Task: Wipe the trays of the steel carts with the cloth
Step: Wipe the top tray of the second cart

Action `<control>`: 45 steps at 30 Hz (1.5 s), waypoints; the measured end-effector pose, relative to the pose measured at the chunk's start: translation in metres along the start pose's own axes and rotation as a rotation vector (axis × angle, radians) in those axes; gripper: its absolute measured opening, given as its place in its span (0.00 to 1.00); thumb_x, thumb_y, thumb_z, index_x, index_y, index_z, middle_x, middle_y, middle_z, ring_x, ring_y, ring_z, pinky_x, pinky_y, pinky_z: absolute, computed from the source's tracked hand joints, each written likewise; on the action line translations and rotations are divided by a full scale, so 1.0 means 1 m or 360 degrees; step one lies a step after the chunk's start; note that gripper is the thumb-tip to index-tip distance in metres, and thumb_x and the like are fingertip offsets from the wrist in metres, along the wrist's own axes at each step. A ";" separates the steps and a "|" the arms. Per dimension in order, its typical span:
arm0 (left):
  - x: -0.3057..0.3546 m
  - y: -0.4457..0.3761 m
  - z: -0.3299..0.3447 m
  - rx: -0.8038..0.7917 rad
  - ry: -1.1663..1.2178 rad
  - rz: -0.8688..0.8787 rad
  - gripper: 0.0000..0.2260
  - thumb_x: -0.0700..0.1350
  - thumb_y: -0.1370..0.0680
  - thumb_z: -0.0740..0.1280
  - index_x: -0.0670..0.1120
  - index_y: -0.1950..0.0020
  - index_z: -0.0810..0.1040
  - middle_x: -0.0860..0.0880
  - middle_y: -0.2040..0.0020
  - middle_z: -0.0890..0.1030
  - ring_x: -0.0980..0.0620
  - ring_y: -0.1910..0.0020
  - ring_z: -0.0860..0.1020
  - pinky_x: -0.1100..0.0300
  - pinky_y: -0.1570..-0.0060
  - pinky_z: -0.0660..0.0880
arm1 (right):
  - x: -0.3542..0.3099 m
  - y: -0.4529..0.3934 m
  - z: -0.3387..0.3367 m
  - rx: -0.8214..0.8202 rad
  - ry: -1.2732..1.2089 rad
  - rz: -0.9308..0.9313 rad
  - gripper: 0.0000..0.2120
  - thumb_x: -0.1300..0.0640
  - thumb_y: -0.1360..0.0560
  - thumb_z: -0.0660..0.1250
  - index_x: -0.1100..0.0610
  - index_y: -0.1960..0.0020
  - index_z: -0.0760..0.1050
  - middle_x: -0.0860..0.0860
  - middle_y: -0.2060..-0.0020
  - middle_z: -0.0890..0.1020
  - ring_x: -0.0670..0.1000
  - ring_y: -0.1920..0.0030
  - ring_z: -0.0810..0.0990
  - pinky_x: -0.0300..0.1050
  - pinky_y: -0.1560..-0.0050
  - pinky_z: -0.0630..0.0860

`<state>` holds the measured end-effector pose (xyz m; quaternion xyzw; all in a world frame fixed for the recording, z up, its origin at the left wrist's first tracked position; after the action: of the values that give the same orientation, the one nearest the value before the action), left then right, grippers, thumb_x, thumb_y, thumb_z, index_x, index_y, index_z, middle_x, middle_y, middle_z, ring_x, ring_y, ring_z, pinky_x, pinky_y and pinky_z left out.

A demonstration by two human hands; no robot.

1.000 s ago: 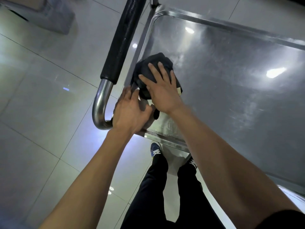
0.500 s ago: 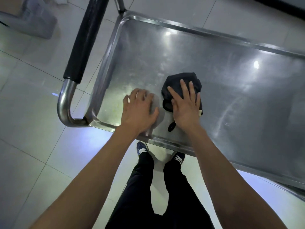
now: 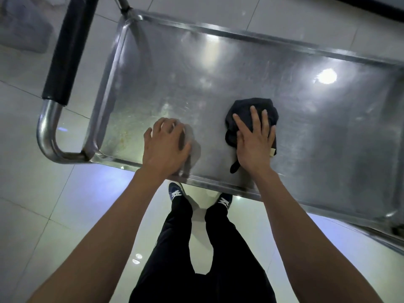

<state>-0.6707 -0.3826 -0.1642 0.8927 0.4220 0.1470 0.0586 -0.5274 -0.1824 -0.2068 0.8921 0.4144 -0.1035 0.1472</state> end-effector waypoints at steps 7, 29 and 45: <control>-0.073 0.010 -0.014 0.0074 -0.0001 -0.0318 0.20 0.57 0.23 0.63 0.50 0.35 0.75 0.47 0.26 0.68 0.41 0.23 0.58 0.34 0.28 0.58 | -0.042 -0.003 0.009 0.0032 -0.0003 0.0014 0.24 0.54 0.17 0.57 0.40 0.22 0.60 0.50 0.19 0.51 0.58 0.20 0.42 0.66 0.23 0.45; -0.169 0.011 -0.040 0.0277 0.0515 -0.0625 0.20 0.34 0.29 0.65 0.43 0.40 0.65 0.50 0.57 0.71 0.40 0.58 0.79 0.51 0.64 0.75 | -0.309 -0.050 0.080 -0.0279 0.0092 -0.0772 0.27 0.53 0.18 0.59 0.39 0.22 0.58 0.49 0.19 0.48 0.58 0.20 0.40 0.65 0.23 0.39; -0.153 0.013 -0.030 -0.0004 0.0122 -0.0468 0.19 0.54 0.23 0.62 0.51 0.33 0.70 0.45 0.27 0.65 0.41 0.27 0.64 0.40 0.35 0.69 | -0.194 -0.033 0.062 -0.0171 0.0057 -0.0518 0.23 0.51 0.16 0.56 0.37 0.24 0.60 0.47 0.19 0.49 0.55 0.20 0.42 0.62 0.22 0.42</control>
<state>-0.7627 -0.5094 -0.1650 0.8149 0.5499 0.1714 0.0645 -0.6799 -0.3219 -0.2112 0.8057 0.5610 -0.0877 0.1684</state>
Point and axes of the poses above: each hand's wrist, its own y-axis away from the middle knuckle, its own z-axis out of the palm, x = y × z, the point moved 3 cm from there along -y, towards the middle knuckle
